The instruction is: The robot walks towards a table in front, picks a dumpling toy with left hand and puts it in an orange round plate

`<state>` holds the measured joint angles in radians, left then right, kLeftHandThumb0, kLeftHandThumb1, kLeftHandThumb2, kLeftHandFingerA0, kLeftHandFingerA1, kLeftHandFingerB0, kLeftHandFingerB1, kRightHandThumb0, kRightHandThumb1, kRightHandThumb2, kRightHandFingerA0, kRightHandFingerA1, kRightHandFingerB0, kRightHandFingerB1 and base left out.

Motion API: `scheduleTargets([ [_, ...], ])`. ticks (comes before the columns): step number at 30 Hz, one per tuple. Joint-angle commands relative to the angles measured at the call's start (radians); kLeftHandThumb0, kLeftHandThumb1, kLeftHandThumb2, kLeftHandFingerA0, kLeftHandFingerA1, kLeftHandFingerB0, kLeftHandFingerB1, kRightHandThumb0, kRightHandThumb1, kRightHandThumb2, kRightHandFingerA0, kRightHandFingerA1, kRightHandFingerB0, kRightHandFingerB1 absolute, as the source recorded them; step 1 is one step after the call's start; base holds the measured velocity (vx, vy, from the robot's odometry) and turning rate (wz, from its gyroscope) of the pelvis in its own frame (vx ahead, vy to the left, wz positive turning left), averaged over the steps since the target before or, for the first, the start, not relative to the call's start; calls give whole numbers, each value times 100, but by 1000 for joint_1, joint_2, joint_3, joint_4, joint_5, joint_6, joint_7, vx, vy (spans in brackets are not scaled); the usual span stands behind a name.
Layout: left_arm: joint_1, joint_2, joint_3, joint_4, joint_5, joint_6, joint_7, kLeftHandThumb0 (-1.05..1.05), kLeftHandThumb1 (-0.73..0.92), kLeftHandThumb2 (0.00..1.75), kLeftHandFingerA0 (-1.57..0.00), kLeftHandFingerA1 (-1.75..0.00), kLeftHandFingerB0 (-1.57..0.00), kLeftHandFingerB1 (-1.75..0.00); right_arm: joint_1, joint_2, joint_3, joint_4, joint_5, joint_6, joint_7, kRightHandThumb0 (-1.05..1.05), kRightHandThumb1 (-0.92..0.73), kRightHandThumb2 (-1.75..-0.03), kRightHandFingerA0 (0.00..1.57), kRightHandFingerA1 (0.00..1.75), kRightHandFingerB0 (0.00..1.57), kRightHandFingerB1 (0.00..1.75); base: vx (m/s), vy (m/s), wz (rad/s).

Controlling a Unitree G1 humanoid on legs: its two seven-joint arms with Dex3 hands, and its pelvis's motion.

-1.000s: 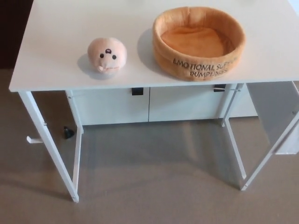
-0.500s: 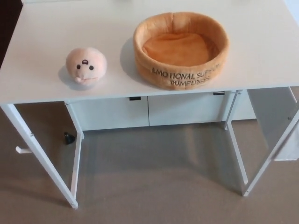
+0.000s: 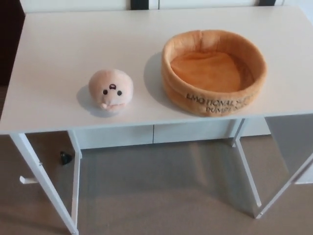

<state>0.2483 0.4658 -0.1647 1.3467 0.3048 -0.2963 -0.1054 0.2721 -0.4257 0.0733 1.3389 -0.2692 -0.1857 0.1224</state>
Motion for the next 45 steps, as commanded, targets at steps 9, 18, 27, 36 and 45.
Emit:
scheduleTargets([
  [9, -1, -1, 12, 4, 6, 23, -9, -32, 68, 60, -49, -40, -38, -35, -5, -4, -19, 2, 16, 19, 7, -25, -61, -59, 62, 44, 46, 36, 170, -74, 5],
  [18, 6, -2, 16, 6, 5, 17, -2, -32, 67, 60, -49, -40, -38, -35, 4, -3, -17, 2, 18, 7, 14, -25, -61, -59, 64, 45, 45, 36, 31, -23, -7],
  [27, -3, 5, -2, 1, 18, 14, -10, -32, 68, 61, -49, -40, -37, -35, -7, -5, 16, 3, -15, 23, 0, -28, -64, -59, 65, 45, 40, 35, 31, 105, -4],
  [36, 3, 8, -10, 3, 25, 8, 0, -33, 70, 61, -49, -40, -37, -35, -5, 2, 9, 7, -4, 33, -1, -29, -63, -59, 67, 45, 41, 34, 48, -45, 7],
  [45, 2, 10, -8, -1, 13, 0, -14, -36, 68, 61, -48, -40, -31, -33, 2, -2, 18, -3, -7, 25, 0, -31, -66, -60, 69, 45, 42, 34, 0, 0, 0],
])
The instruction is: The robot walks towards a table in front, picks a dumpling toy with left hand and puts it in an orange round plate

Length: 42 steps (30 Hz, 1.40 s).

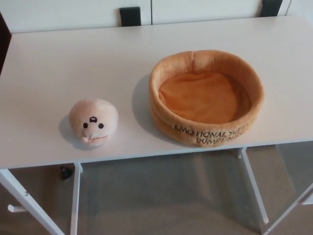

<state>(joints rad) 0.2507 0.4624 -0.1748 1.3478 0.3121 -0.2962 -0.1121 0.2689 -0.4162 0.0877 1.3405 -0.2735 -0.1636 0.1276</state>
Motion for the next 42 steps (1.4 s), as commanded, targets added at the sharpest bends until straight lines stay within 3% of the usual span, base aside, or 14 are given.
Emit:
scheduleTargets([
  [1, 0, 14, 3, -8, 2, -5, -9, -36, 68, 61, -48, -40, -31, -33, 7, -11, 7, -6, -4, 0, -7, -31, -66, -60, 69, 45, 42, 34, 0, 0, 0],
  [4, 6, 20, 20, -29, -17, -38, -10, -32, 65, 59, -52, -41, -23, -30, 5, -8, 7, 0, -3, 8, -8, -31, -64, -60, 68, 45, 40, 34, 0, 0, 0],
  [6, 18, 28, 43, -58, -42, -78, -23, -32, 66, 60, -51, -65, -17, -28, 2, -9, 3, 1, 3, 14, 0, -29, -63, -59, 63, 44, 39, 34, 0, 0, 0],
  [7, 31, 37, 63, -93, -59, -120, -26, -40, 64, 61, -20, -31, -15, -27, 0, -8, 6, 1, 1, 14, -2, -29, -63, -59, 68, 45, 39, 34, 0, 0, 0],
  [11, 60, 49, 99, -159, -77, -172, -33, -40, 64, 61, -20, -31, -15, -27, -3, -8, 11, 0, -3, 12, -7, -29, -63, -59, 68, 45, 39, 34, 0, 0, 0],
  [12, 212, 70, 177, -442, -169, -270, -42, -24, 41, 93, -8, -52, -6, -49, -6, -9, 8, -3, 2, 8, -3, -27, -64, -60, 65, 46, 39, 34, 0, 0, 0],
  [13, 400, 95, 273, -793, -284, -392, -53, -24, 41, 93, -8, -52, -6, -49, -9, -11, 4, -7, 8, 2, 2, -27, -64, -60, 65, 46, 39, 34, 0, 0, 0],
  [14, 468, 102, 311, -923, -321, -408, -63, -44, 50, 63, -18, -38, -17, -32, -10, -12, 3, -8, 9, 2, 3, -27, -64, -60, 64, 46, 39, 35, 0, 0, 0],
  [22, 749, 114, 639, -1538, -520, -405, -133, -36, 47, 60, -18, -36, -16, -31, -21, -14, 24, -5, -13, 1, -2, -27, -65, -60, 61, 44, 39, 34, 0, 0, 0],
  [26, 736, 135, 841, -1761, -646, -335, -161, -36, 45, 58, -17, -35, -18, -31, -27, -8, 27, 4, -16, 10, -14, -26, -65, -60, 62, 44, 41, 35, 0, 0, 0],
  [27, 685, 165, 890, -1804, -675, -331, -162, -20, 34, 85, -3, -50, 0, -47, -26, -8, 28, 1, -16, 7, -12, -27, -64, -59, 63, 45, 40, 35, 0, 0, 0],
  [30, 667, 171, 919, -1838, -692, -312, -169, -20, 34, 85, -3, -50, 0, -47, -25, -8, 29, 0, -15, 5, -11, -27, -64, -59, 63, 45, 40, 35, 0, 0, 0],
  [33, 452, 298, 1000, -1964, -710, -79, -150, -19, 29, 82, -6, -53, 0, -47, -26, -6, 31, 0, -15, 9, -9, -28, -63, -59, 59, 44, 39, 34, 0, 0, 0],
  [42, 76, 462, 786, -1920, -588, 195, -181, -16, 23, 67, 0, -44, -6, -41, -30, -4, 37, 10, -21, 17, -21, -27, -61, -58, 58, 43, 39, 34, 0, 0, 0],
])
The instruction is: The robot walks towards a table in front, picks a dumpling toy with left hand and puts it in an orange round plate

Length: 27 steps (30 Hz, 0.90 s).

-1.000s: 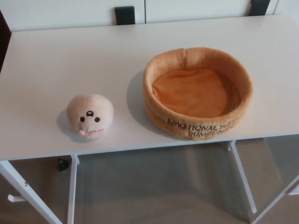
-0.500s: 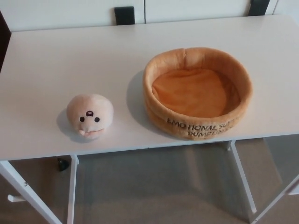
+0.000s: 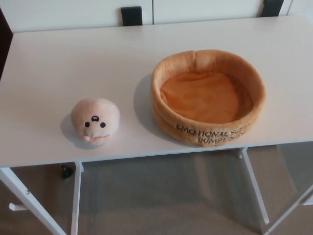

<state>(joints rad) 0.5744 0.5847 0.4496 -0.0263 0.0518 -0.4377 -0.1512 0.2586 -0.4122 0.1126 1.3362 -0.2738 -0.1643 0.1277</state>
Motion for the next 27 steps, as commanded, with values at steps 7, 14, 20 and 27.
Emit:
scheduleTargets([
  [7, -698, 286, -261, -353, 46, 487, -228, -33, 30, 59, -7, -35, -7, -23, -16, -8, 3, 9, -6, 11, -17, -26, -59, -58, 60, 44, 39, 34, 0, 0, 0],
  [14, -903, 211, -489, -194, 279, 574, -305, -38, 29, 67, 0, -18, 0, -25, -24, -14, 27, 5, -25, 19, -11, -26, -66, -60, 60, 43, 39, 34, 0, 0, 0],
  [20, -1016, 175, -643, -81, 375, 637, -356, -41, 32, 66, 0, -7, 0, -15, -35, -18, 42, 3, -34, 19, -7, -28, -66, -60, 62, 44, 38, 34, 0, 0, 0],
  [27, -1096, 138, -789, 38, 448, 701, -393, -46, 34, 69, 0, -7, 0, -14, -32, -16, 55, -1, -38, 11, -16, -28, -66, -60, 60, 43, 38, 34, 0, 0, 0],
])
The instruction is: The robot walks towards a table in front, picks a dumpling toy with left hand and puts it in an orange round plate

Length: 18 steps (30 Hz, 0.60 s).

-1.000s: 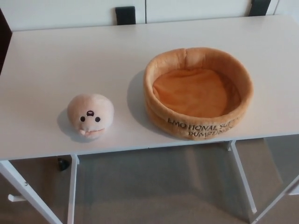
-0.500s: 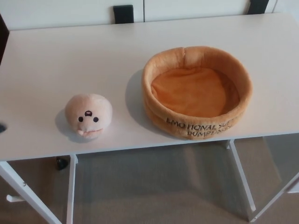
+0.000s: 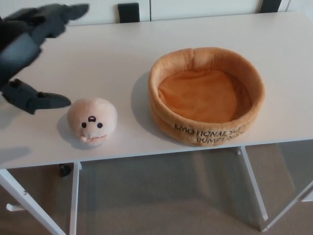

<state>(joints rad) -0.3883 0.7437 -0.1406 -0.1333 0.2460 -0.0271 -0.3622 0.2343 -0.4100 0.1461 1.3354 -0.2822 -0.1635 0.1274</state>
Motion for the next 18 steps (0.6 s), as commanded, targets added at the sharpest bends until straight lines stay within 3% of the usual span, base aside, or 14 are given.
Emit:
scheduleTargets([
  [1, -140, -23, -212, 152, 259, 298, -187, -48, 34, 69, 0, -6, 0, -13, -6, -19, 18, -3, -25, 9, -15, -27, -67, -60, 61, 44, 39, 34, 0, 0, 0],
  [2, -151, -25, -233, 161, 272, 312, -195, -49, 37, 52, 0, -6, 0, -15, -8, -19, 17, -5, -22, 9, -11, -26, -67, -60, 61, 43, 39, 34, 0, 0, 0],
  [3, -156, -24, -241, 164, 276, 319, -198, -49, 37, 52, 0, -6, 0, -15, -9, -20, 18, -5, -22, 9, -9, -26, -67, -60, 61, 43, 39, 34, 0, 0, 0],
  [4, -164, -26, -263, 169, 281, 326, -219, -54, 36, 71, 0, -5, 0, -12, -11, -20, 18, -4, -22, 7, -7, -28, -66, -60, 63, 44, 39, 34, 0, 0, 0],
  [6, -173, -31, -284, 172, 278, 337, -231, -57, 31, 66, 0, -1, 0, -9, -16, -18, 14, -3, -19, 9, -8, -28, -65, -60, 64, 45, 39, 34, 0, 0, 0],
  [7, -176, -36, -303, 166, 283, 355, -248, -56, 39, 73, 0, -2, 0, -8, -18, -15, 0, 3, -6, 11, -7, -26, -63, -59, 64, 46, 40, 35, 0, 0, 0],
  [14, -187, -64, -350, 149, 285, 407, -290, -54, 39, 70, 0, 0, 0, -4, -24, -16, -11, 3, -1, 18, -1, -25, -60, -58, 61, 45, 40, 35, 0, 0, 0],
  [18, -183, -81, -358, 141, 289, 427, -300, -36, 31, 61, 0, 0, 0, -6, -21, -15, -18, -4, 4, 11, 4, -23, -58, -57, 64, 48, 41, 35, 0, 0, 0],
])
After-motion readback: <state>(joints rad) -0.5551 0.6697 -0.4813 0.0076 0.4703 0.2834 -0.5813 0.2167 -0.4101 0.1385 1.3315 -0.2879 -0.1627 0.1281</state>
